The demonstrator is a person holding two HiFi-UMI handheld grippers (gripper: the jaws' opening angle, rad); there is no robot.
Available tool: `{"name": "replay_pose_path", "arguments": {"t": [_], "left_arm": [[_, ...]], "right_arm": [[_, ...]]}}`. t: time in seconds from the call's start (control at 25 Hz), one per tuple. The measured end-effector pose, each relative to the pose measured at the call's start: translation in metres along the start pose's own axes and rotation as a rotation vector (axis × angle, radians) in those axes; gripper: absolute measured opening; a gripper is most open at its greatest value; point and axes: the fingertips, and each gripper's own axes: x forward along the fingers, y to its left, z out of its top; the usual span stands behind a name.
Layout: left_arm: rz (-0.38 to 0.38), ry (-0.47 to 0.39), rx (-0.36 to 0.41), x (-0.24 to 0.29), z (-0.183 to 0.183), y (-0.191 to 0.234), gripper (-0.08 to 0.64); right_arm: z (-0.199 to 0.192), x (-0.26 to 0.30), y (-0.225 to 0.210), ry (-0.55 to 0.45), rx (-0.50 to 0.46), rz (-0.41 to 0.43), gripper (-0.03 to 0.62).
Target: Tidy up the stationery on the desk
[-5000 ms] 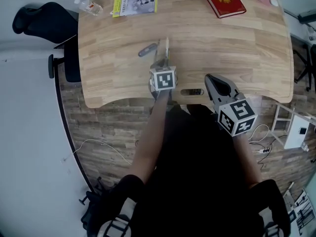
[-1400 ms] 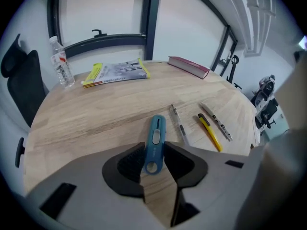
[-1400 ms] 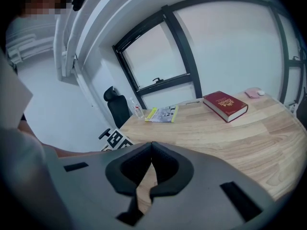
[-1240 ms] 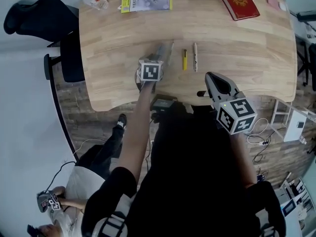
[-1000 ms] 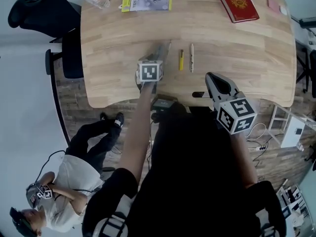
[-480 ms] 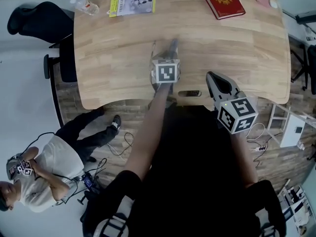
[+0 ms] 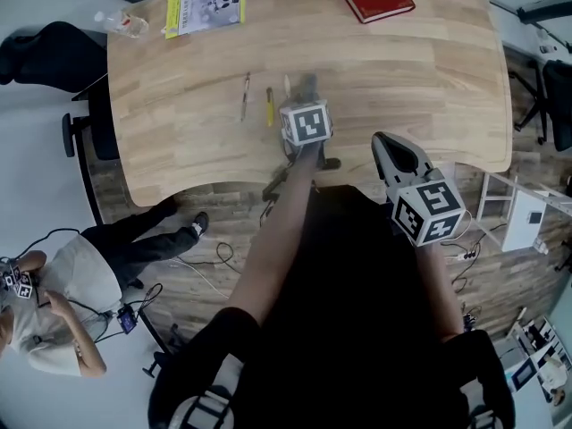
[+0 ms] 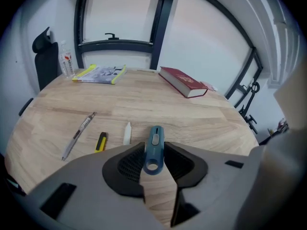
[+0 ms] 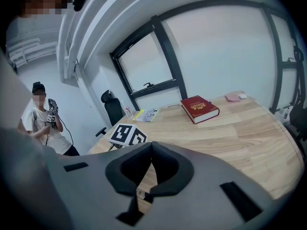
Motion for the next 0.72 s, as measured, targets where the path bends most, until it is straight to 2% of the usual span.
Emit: {"name": "replay_pose_path", "arguments": {"t": [0.12,0.28,0.44,0.72], "left_arm": [[0.039,0.005,-0.030,0.007,-0.007,-0.001,0.146],[0.052,0.022,-0.074,0.016,-0.017,-0.006,0.146],[0.044,0.040,-0.107,0.021,-0.024,-0.012,0.146],[-0.006,0.042,-0.088,0.020,-0.025,-0.021,0.144]], "right_arm": [[-0.008,-0.005,-0.006,0.013,0.003,-0.008,0.014],[-0.016,-0.008,-0.011,0.032,0.003,-0.010,0.014],[-0.018,-0.009,-0.012,0.034,0.002,-0.007,0.012],[-0.020,-0.008,-0.013,0.038,0.007,-0.008,0.012]]}}
